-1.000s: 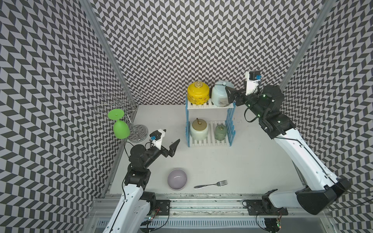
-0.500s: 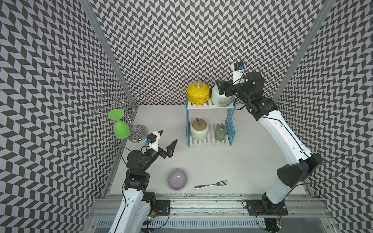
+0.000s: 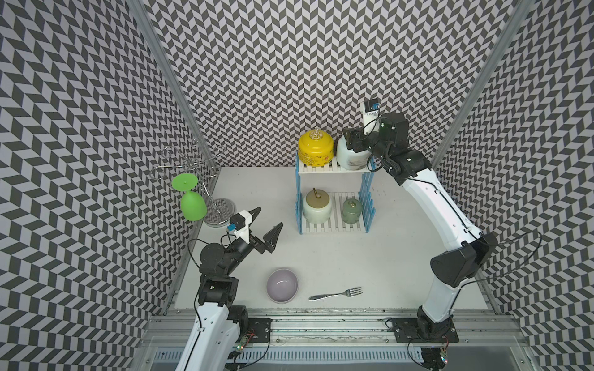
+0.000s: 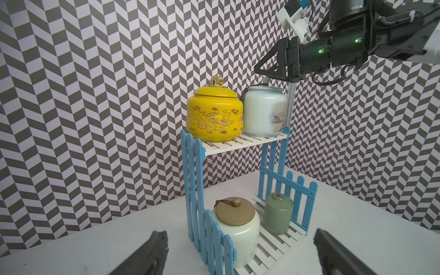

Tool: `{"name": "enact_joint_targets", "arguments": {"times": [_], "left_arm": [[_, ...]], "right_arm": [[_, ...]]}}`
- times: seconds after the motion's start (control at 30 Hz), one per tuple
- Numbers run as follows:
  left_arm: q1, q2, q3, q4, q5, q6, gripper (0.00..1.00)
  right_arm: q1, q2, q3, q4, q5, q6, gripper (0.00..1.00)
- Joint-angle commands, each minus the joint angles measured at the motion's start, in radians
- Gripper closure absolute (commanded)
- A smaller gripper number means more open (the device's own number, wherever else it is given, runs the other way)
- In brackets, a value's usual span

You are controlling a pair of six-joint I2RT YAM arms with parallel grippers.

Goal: Remove the tea canisters from the shelf
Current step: Pick up the tea canister from the shelf.

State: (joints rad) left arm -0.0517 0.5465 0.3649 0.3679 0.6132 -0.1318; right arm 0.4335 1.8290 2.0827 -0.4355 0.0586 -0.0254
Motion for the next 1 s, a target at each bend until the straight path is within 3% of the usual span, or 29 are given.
{"name": "enact_joint_targets", "arguments": {"times": [0.0, 0.27, 0.7, 0.97], "left_arm": [[0.003, -0.014, -0.01, 0.037, 0.019, 0.013, 0.0], [0.013, -0.019, -0.013, 0.032, 0.014, 0.026, 0.0], [0.024, -0.025, -0.012, 0.033, 0.009, 0.033, 0.0], [0.023, -0.035, -0.011, 0.031, 0.009, 0.035, 0.0]], "right_arm": [[-0.002, 0.023, 0.02, 0.022, 0.017, -0.013, 0.25], [-0.024, 0.068, 0.04, 0.014, -0.026, 0.004, 0.32], [-0.033, 0.087, 0.056, -0.011, -0.049, -0.001, 0.57], [-0.033, 0.076, 0.05, -0.011, -0.072, -0.009, 0.82]]}}
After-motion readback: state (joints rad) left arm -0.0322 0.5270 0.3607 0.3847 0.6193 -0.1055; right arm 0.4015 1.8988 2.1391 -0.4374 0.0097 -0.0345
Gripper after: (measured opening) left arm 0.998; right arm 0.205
